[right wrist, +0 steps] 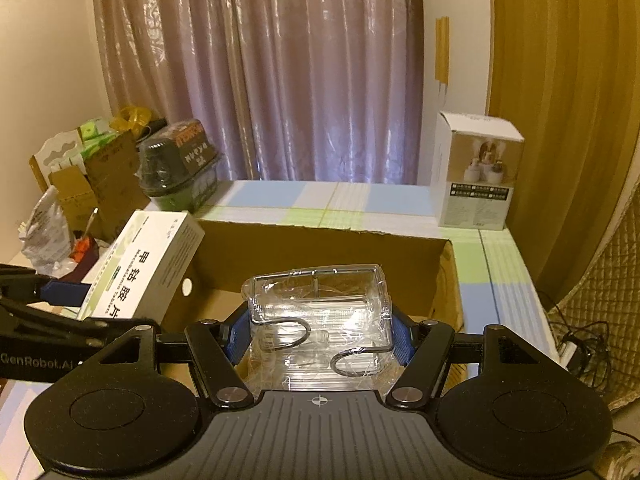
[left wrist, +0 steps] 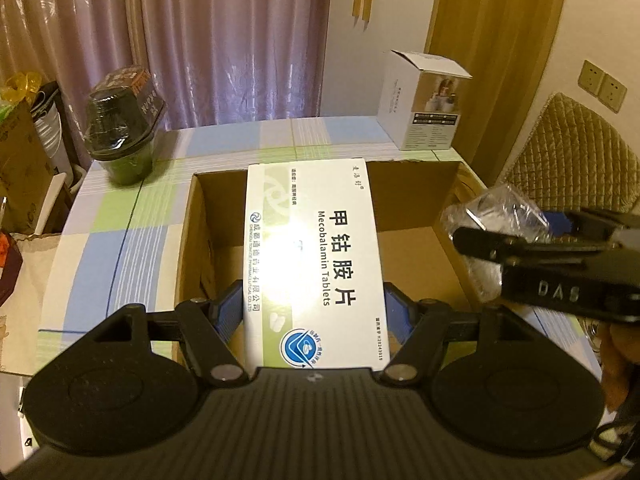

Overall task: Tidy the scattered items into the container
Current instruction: 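Carry both held items over the cardboard box and open left tool, then open right tool to drop wire rack into box while left tool withdraws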

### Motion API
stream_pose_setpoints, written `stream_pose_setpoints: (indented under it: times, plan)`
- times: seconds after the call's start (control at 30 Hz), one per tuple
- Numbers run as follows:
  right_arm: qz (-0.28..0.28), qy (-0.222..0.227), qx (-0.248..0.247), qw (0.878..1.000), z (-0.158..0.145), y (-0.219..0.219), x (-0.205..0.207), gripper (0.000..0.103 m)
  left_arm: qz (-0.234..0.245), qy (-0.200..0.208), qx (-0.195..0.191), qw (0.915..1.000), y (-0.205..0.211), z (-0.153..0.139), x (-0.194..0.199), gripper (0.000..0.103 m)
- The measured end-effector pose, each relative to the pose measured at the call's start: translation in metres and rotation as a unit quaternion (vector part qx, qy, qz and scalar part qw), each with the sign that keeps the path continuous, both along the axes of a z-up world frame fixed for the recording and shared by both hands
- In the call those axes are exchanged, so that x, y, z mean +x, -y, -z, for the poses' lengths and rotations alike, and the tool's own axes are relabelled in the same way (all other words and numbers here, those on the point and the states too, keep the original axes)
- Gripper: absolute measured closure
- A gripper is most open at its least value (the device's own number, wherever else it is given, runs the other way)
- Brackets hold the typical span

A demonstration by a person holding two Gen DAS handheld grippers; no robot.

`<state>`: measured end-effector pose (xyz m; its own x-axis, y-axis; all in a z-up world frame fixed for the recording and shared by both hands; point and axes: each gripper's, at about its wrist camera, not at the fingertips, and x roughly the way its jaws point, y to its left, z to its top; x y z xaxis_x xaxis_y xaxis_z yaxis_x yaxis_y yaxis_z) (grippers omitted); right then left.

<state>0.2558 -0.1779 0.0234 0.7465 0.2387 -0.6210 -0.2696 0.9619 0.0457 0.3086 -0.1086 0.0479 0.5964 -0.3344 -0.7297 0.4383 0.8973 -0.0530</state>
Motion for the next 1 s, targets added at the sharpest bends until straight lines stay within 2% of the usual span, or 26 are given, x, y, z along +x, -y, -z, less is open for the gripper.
stream_pose_setpoints:
  times: [0.2, 0.47, 0.5, 0.57, 1.0]
  plan:
    - [-0.001, -0.015, -0.001, 1.0, 0.023, -0.001, 0.018, 0.034, 0.005, -0.02, 0.005, 0.9998, 0.01, 0.02, 0.024, 0.036]
    - [-0.002, -0.022, -0.002, 1.0, 0.035, -0.002, 0.026, 0.034, 0.004, -0.032, 0.009, 0.9994, 0.014, 0.039, 0.04, 0.035]
    - [-0.002, -0.023, -0.001, 1.0, 0.036, -0.002, 0.027, 0.034, 0.003, -0.036, 0.009, 0.9993, 0.014, 0.041, 0.042, 0.031]
    - [-0.002, -0.022, -0.002, 1.0, 0.036, -0.001, 0.027, 0.034, 0.001, -0.037, 0.013, 0.9992, 0.012, 0.044, 0.043, 0.03]
    - [-0.006, -0.021, -0.012, 1.0, 0.033, -0.005, 0.031, 0.033, -0.004, -0.023, 0.01, 0.9997, -0.007, 0.032, 0.028, 0.028]
